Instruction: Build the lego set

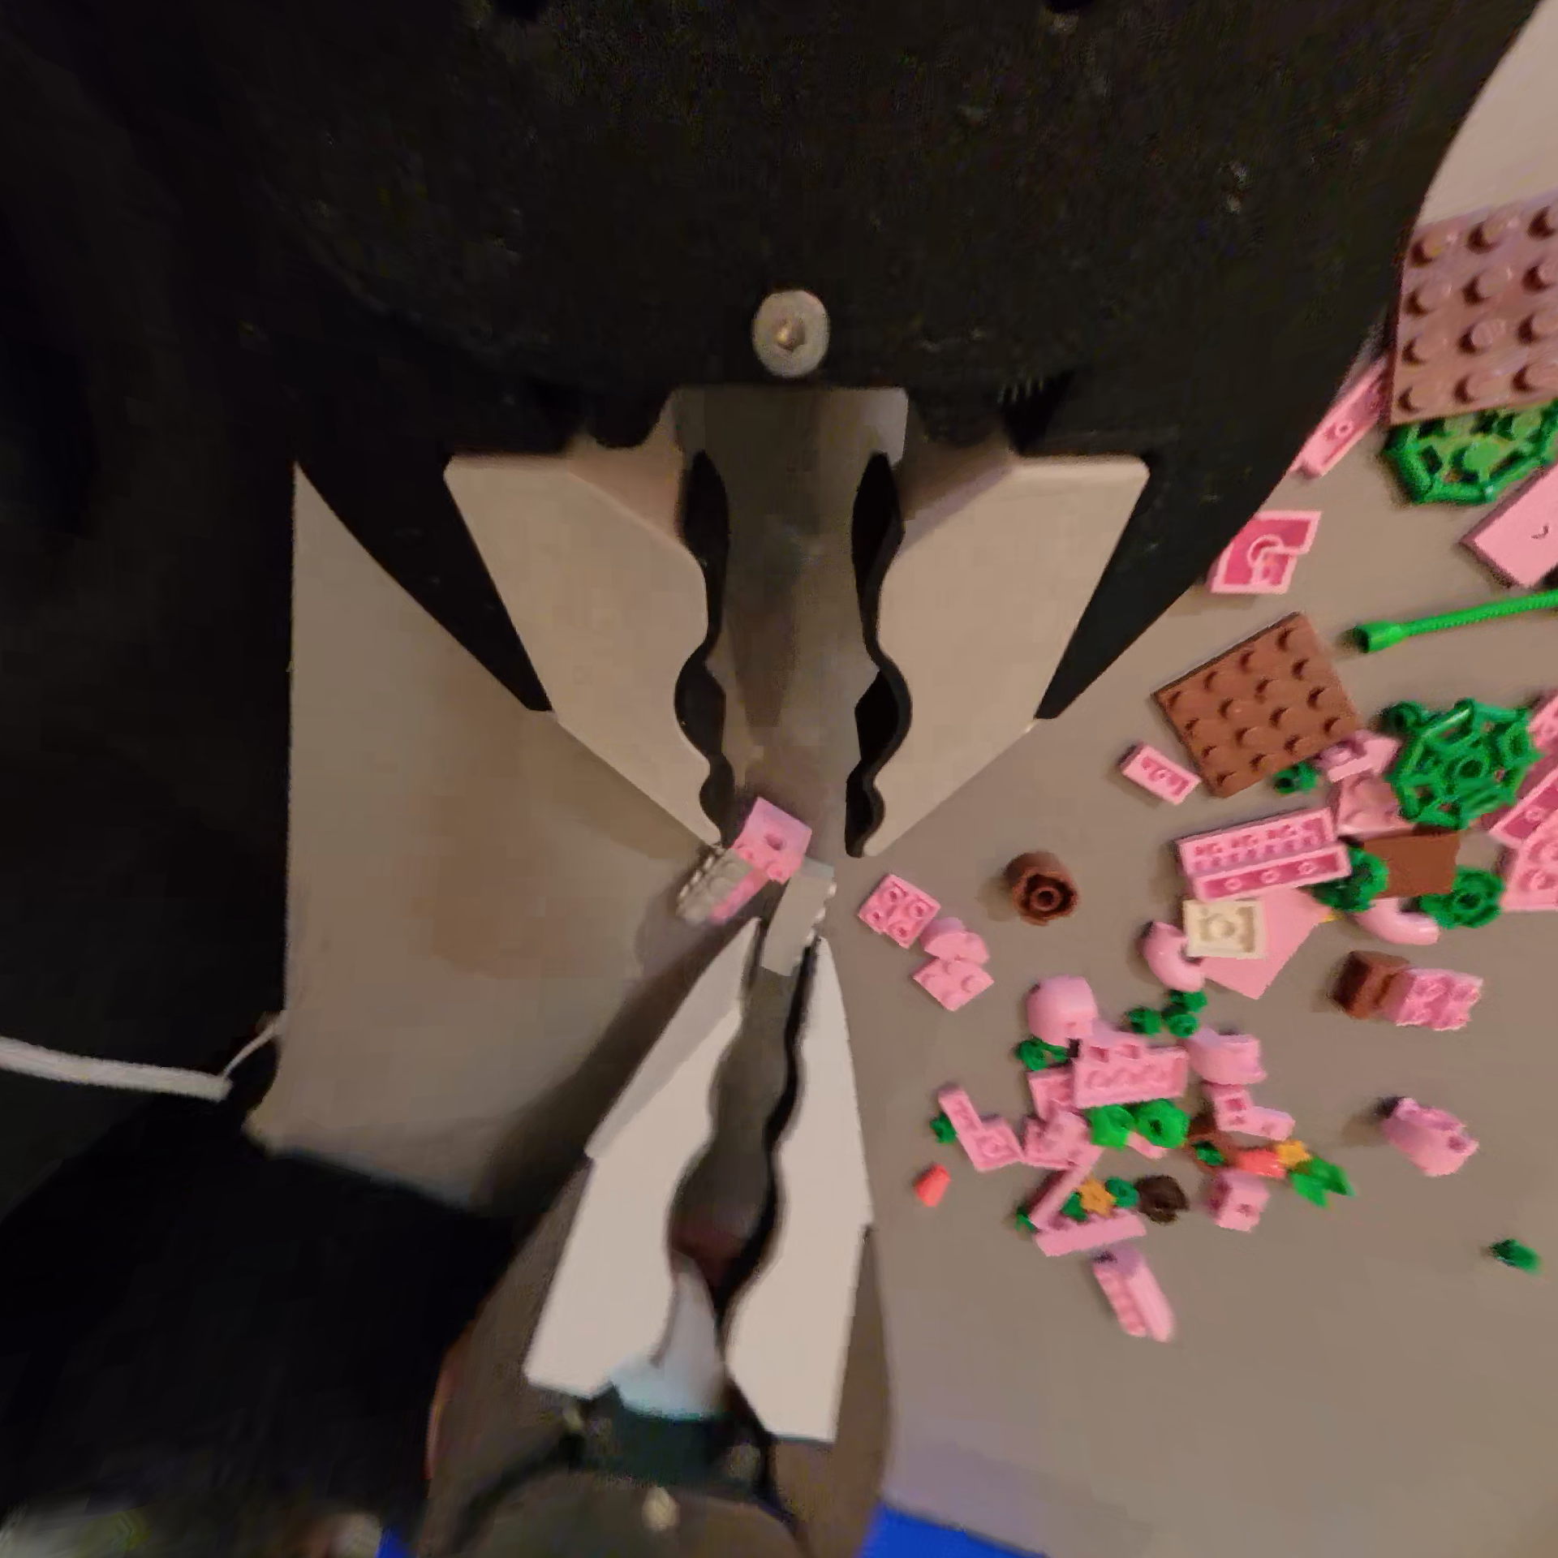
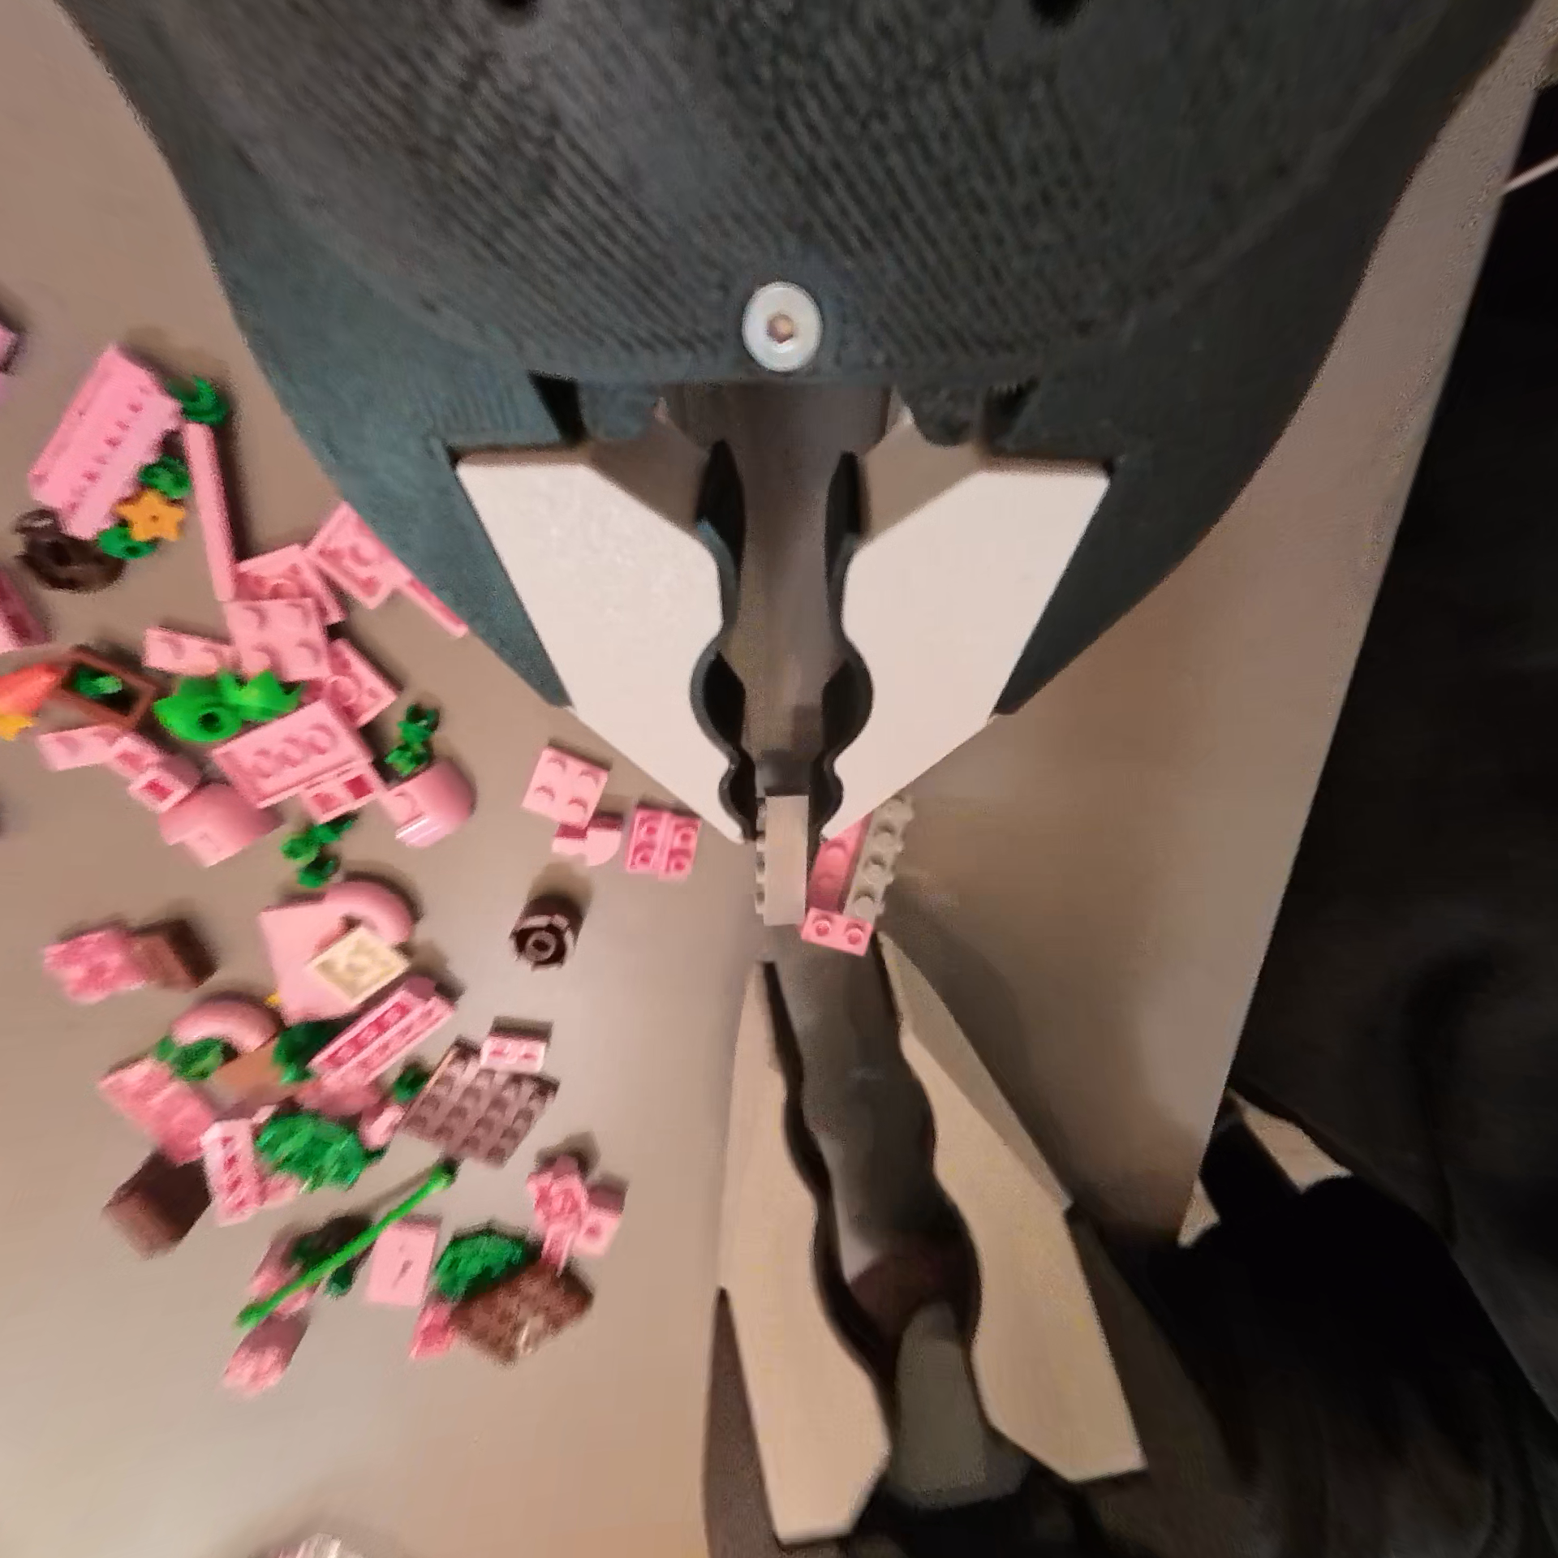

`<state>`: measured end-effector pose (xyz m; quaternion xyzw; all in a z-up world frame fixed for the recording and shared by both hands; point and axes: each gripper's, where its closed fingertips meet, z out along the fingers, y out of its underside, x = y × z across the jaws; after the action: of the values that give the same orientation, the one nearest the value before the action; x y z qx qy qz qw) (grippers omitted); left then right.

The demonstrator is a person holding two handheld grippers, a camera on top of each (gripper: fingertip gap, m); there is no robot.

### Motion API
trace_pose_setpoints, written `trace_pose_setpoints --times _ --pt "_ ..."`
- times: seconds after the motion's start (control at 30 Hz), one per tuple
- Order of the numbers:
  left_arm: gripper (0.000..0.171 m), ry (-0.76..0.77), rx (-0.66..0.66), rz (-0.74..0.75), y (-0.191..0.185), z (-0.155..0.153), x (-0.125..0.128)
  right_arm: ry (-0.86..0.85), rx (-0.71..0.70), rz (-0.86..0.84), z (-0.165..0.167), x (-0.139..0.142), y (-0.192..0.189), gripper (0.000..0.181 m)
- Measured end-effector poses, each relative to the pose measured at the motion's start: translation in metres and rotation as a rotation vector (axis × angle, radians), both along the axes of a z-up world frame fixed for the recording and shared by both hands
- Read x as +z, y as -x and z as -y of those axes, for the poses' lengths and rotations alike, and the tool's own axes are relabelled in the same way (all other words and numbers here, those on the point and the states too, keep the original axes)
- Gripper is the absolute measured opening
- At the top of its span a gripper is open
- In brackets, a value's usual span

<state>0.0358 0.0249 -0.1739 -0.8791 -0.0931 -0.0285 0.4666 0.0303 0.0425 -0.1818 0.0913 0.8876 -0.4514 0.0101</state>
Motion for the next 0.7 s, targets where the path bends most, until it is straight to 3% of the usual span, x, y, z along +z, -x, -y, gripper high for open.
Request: trace_pose_setpoints --times 0.17,0.3,0.57,0.7 --pt "0.039 -0.350 0.059 0.345 0.013 0.007 0.040 0.161 -0.011 -0.258 0.010 0.042 0.005 0.010" --pt "0.035 -0.377 0.077 0.487 0.018 0.011 0.037 0.112 -0.033 -0.427 0.016 0.044 0.008 0.010" --pt "0.032 -0.342 0.142 0.355 0.032 0.030 0.040 0.057 -0.035 -0.359 0.016 0.027 0.010 0.011" --pt "0.033 -0.187 0.147 0.263 0.018 0.043 0.040 0.048 -0.058 -0.333 0.011 0.025 0.014 0.010"
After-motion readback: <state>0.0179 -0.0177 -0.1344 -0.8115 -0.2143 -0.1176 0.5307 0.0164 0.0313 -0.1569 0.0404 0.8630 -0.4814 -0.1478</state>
